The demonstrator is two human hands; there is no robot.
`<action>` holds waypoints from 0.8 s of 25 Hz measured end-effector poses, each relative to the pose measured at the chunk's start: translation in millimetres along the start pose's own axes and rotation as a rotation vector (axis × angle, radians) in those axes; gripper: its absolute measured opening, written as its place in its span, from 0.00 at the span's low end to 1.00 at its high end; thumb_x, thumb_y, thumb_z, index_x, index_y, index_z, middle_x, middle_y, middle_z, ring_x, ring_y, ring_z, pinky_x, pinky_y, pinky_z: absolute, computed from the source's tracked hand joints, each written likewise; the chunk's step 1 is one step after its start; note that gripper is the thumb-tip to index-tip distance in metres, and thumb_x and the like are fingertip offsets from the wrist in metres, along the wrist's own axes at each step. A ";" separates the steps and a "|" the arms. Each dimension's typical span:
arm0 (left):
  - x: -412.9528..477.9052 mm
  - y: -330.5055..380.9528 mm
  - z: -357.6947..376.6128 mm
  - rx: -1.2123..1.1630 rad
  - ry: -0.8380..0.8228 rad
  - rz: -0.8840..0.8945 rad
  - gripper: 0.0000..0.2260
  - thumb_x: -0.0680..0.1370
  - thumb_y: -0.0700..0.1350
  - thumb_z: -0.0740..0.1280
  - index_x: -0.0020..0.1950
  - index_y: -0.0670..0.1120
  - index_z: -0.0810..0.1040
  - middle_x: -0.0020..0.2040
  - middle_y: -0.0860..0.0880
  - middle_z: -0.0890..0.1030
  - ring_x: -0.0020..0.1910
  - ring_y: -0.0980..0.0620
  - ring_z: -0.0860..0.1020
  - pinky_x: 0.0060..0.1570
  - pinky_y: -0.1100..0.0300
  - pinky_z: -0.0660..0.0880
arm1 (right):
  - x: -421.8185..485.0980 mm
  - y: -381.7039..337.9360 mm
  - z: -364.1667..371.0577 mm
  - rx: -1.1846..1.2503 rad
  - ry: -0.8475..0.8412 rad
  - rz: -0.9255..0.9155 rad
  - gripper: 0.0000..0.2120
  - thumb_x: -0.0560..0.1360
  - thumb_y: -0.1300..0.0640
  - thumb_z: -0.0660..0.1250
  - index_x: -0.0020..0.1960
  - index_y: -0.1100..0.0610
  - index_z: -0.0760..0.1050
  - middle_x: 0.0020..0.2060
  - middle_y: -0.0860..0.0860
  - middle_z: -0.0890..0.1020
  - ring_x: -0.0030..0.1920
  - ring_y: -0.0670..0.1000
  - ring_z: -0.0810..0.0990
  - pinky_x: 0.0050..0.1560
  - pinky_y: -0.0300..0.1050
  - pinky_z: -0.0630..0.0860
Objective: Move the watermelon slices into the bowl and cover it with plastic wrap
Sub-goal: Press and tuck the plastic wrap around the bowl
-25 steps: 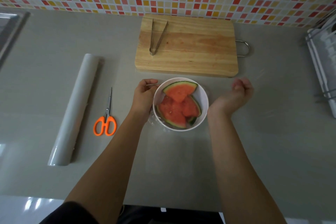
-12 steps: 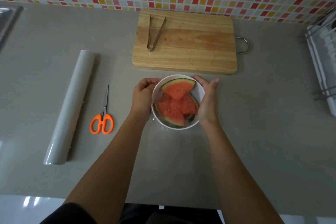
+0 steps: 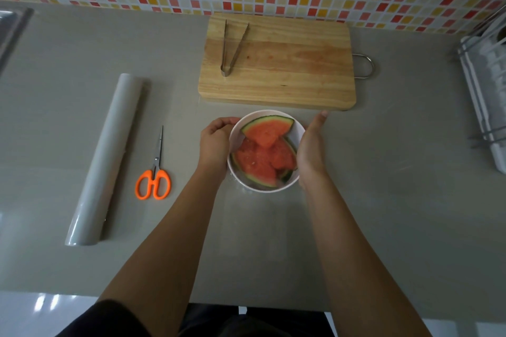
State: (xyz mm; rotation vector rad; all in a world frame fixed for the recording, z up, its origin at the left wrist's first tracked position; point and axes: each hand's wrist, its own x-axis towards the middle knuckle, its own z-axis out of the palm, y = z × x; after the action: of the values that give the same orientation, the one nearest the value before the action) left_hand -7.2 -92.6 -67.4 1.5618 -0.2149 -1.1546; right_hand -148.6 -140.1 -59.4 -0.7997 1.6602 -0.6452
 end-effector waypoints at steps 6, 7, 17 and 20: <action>4.8 2.9 -2.7 -0.021 0.015 0.002 0.12 0.72 0.31 0.60 0.37 0.44 0.80 0.32 0.48 0.82 0.31 0.51 0.79 0.32 0.61 0.77 | -9.2 -14.0 6.8 0.054 0.039 0.051 0.35 0.69 0.26 0.42 0.44 0.50 0.75 0.35 0.47 0.71 0.37 0.50 0.71 0.48 0.47 0.67; 5.1 2.5 -3.0 -0.027 0.017 -0.001 0.12 0.72 0.31 0.60 0.37 0.44 0.80 0.33 0.47 0.82 0.31 0.50 0.79 0.31 0.61 0.77 | -9.4 -14.3 7.2 0.045 0.038 0.059 0.37 0.68 0.26 0.42 0.48 0.52 0.76 0.35 0.46 0.70 0.38 0.50 0.70 0.48 0.47 0.67; 8.9 -1.7 -5.9 -0.072 0.021 -0.008 0.10 0.73 0.33 0.62 0.38 0.44 0.80 0.35 0.47 0.82 0.34 0.48 0.79 0.36 0.57 0.78 | -14.9 -13.6 9.5 -0.257 0.050 0.016 0.48 0.64 0.24 0.35 0.45 0.57 0.81 0.44 0.53 0.83 0.43 0.54 0.78 0.42 0.46 0.67; 7.9 -5.3 -8.3 -0.108 0.023 -0.012 0.11 0.72 0.32 0.61 0.37 0.44 0.80 0.34 0.47 0.82 0.33 0.48 0.80 0.34 0.59 0.78 | -15.2 -18.2 11.1 -0.237 0.035 0.037 0.47 0.62 0.22 0.37 0.43 0.55 0.80 0.45 0.53 0.83 0.43 0.54 0.78 0.45 0.48 0.70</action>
State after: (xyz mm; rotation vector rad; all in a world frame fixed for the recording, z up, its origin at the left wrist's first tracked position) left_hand 0.8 -90.5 -77.0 1.4827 -0.1264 -1.1383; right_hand -132.5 -139.5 -38.7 -0.9278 1.8013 -0.4440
